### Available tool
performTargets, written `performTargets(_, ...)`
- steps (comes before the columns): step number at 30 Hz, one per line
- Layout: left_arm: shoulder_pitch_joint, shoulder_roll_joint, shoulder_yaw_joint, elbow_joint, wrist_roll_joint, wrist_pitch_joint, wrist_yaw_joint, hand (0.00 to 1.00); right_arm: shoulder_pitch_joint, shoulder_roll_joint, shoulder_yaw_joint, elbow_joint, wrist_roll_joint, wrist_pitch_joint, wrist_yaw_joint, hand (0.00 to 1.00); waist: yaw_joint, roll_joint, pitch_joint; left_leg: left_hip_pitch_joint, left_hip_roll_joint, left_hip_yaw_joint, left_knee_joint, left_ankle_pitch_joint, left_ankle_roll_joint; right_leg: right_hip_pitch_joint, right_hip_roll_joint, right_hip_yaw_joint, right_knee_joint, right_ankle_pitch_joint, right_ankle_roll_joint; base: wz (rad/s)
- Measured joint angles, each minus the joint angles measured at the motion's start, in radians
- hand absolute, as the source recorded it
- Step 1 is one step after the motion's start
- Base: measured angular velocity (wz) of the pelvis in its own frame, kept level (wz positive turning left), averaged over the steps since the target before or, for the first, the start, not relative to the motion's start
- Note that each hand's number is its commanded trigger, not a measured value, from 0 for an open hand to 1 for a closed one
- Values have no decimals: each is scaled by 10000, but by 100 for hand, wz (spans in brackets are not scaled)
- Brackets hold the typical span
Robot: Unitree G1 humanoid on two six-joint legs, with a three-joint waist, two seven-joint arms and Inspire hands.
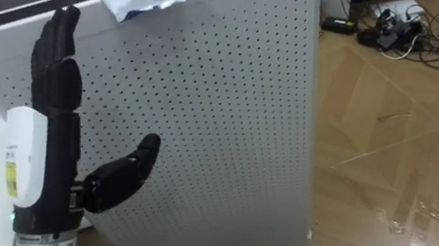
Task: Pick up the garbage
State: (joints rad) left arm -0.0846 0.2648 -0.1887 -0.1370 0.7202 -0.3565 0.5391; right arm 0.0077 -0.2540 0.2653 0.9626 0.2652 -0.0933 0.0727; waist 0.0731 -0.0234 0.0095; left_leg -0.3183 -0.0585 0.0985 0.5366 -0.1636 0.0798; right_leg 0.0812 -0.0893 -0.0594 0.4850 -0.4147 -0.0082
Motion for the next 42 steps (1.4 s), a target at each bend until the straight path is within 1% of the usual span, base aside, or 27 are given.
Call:
performTargets(1,-194,22,0,-13,98,-22,1,0,-9,15,-21,-93,2,-9,-9,100,-26,3,0,53,-74,139,185,-165,134,-160,-201,-278,714,41,95,12)
performTargets(2,-372,39,0,-22,188,-35,28,0,-5,17,-19,-60,11,-6,0,100,14,24,9,292,-93,318,137,-330,272,-338,-378,-479,1442,252,468,19)
performTargets(3,-450,45,-4,-23,186,-35,46,0,-4,18,-14,-36,14,-6,9,100,18,69,29,455,-80,347,96,-426,332,-489,-426,-553,1803,439,688,10)
performTargets(4,-524,50,-4,-55,209,-22,156,0,4,29,49,-15,8,-4,35,100,72,221,-10,779,-35,247,-101,-708,328,-727,-427,-538,2545,890,803,0)
performTargets(5,-553,69,52,-199,264,8,246,0,-38,73,55,-31,-25,-4,62,100,122,309,-4,993,-35,47,-295,-934,240,-991,-468,-628,2996,874,824,-4)
performTargets(6,-562,67,82,-238,266,8,289,0,-57,79,59,-32,-43,-4,104,100,135,337,1,1057,-32,19,-335,-963,251,-1134,-480,-630,3026,741,817,5)
performTargets(7,-617,72,85,-248,276,9,392,0,-58,72,53,-31,-32,-4,175,100,136,423,32,1229,-26,-74,-515,-968,255,-1549,-466,-625,2931,416,721,20)
performTargets(8,-640,113,84,-250,320,10,446,0,-46,75,55,-25,-38,-3,211,100,116,496,72,1423,-9,-204,-667,-959,243,-1995,-472,-629,2639,282,704,27)
performTargets(9,-640,168,83,-256,321,11,450,0,-30,86,70,-25,-46,-3,258,100,105,499,68,1505,-8,-260,-749,-952,231,-2186,-487,-589,2341,278,706,31)
performTargets(10,-640,280,83,-284,321,10,452,0,-9,91,81,-24,-80,-1,342,100,83,483,64,1673,-17,-362,-897,-945,189,-2455,-521,-486,1343,380,685,33)
performTargets(11,-635,334,125,-340,320,17,462,0,-16,87,78,-16,-125,0,392,100,82,460,68,1778,-32,-498,-962,-976,95,-2630,-557,-475,344,1291,633,41)
performTargets(12,-628,330,122,-349,320,20,463,0,6,84,79,12,-142,2,400,100,32,483,60,1866,-25,-626,-990,-981,43,-2617,-568,-550,239,1558,579,43)
performTargets(13,-631,323,137,-445,327,20,469,0,20,95,78,77,-212,29,431,100,27,498,12,2036,35,-802,-1156,-950,-89,-2380,-450,-710,-56,1606,509,35)
performTargets(14,-636,327,228,-656,376,7,478,0,-31,105,77,77,-309,33,494,100,84,498,13,2113,119,-892,-1336,-896,-182,-2207,-363,-812,-286,1661,418,22)
performTargets(16,-634,322,300,-794,383,-7,521,0,-58,135,67,78,-361,33,511,100,108,477,26,2259,208,-1028,-1521,-832,-287,-1971,-228,-918,-543,1689,369,14)
performTargets(17,-625,321,302,-794,384,-2,534,0,-54,143,71,84,-370,34,518,100,140,480,26,2400,288,-1031,-1662,-824,-309,-1764,-125,-948,-761,1722,315,6)
performTargets(18,-622,322,302,-794,384,0,535,0,-54,155,72,85,-370,34,529,100,162,470,31,2471,312,-1036,-1705,-813,-326,-1668,-95,-964,-880,1742,280,0)
performTargets(19,-616,321,295,-796,387,6,541,0,-61,158,70,91,-370,34,566,100,112,455,34,2602,348,-1070,-1802,-803,-343,-1475,15,-1005,-1074,1763,251,5)
performTargets(20,-615,321,293,-800,393,7,542,0,-60,153,62,99,-374,34,611,100,82,441,39,2717,359,-1097,-1920,-793,-360,-1330,40,-1071,-1200,1764,250,7)
performTargets(24,-612,331,299,-903,688,77,542,0,-54,151,43,163,-411,41,612,100,48,436,34,2882,379,-1108,-2092,-786,-373,-1149,90,-1079,-1432,1785,255,2)
performTargets(28,-553,397,270,-1288,782,84,541,0,-57,164,37,161,-405,41,625,100,-48,445,25,3018,391,-1067,-2372,-773,-394,-1064,117,-1074,-1643,1849,296,-1)
performTargets(31,-366,408,265,-1313,800,86,525,0,-56,172,41,153,-407,41,723,100,-141,446,13,3151,404,-1027,-2499,-773,-394,-942,149,-1058,-1820,1912,324,-7)
performTargets(34,-130,408,258,-1322,799,93,395,0,-22,191,48,164,-408,41,747,100,-182,445,10,3300,461,-1016,-2636,-771,-395,-704,237,-1058,-2173,2066,320,-3)
performTargets(37,-50,411,150,-1322,795,228,370,0,-25,190,48,165,-410,41,728,100,-250,444,4,3397,461,-1023,-2703,-771,-394,-606,256,-1056,-2320,2125,333,0)
performTargets(42,-49,411,1,-1367,790,320,356,0,-20,232,49,134,-578,41,730,100,-424,453,-9,3428,459,-989,-2704,-769,-391,-548,253,-1040,-2338,2152,349,0)
